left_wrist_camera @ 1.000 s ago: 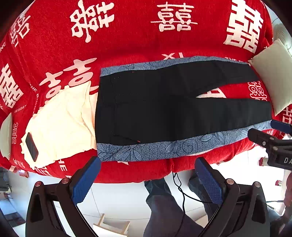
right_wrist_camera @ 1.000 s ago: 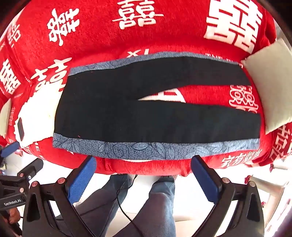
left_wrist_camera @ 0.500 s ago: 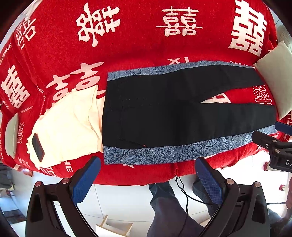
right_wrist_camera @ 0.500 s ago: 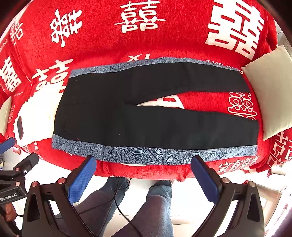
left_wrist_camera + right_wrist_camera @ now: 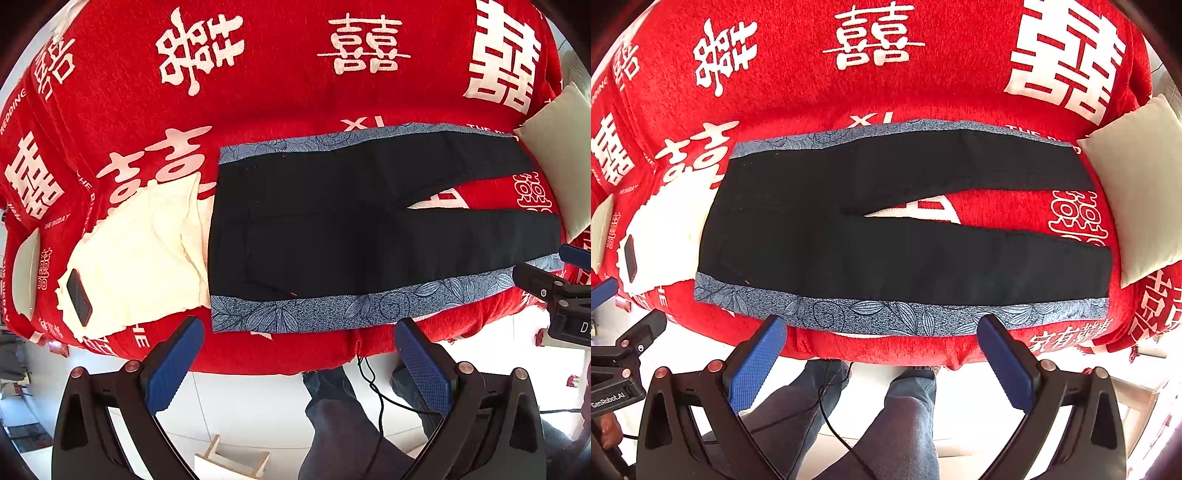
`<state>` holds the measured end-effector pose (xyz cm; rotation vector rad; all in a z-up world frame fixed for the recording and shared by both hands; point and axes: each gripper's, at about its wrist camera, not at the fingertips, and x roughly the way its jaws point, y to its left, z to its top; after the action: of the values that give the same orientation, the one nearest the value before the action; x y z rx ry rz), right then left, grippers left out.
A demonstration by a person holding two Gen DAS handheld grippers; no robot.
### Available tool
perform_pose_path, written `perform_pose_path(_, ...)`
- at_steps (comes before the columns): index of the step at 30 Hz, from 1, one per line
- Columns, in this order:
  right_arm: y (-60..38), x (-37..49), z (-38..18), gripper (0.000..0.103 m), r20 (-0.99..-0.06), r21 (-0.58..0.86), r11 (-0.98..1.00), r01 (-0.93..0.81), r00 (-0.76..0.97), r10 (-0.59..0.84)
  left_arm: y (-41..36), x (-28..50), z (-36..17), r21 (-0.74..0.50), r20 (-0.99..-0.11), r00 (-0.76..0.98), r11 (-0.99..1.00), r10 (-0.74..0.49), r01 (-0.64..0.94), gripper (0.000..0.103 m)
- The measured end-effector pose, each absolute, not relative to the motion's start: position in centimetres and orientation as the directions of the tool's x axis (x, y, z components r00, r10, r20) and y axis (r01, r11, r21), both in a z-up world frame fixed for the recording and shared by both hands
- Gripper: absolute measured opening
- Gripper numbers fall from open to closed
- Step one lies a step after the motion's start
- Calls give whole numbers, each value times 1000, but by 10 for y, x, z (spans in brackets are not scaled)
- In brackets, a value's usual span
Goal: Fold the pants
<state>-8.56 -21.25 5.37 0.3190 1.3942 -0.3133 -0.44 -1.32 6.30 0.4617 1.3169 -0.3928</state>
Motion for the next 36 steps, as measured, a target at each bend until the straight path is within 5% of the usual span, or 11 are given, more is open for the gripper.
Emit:
perform_pose_path(21, -218, -79, 55, 103, -987, 46, 930, 366, 159, -13, -22, -7, 66, 117, -975, 221, 858, 5, 499, 103)
perform_pose_path(36, -250, -84, 53, 103, -988, 53, 958, 283, 157, 8, -40, -26, 69, 81, -975, 221, 938, 5, 337, 103)
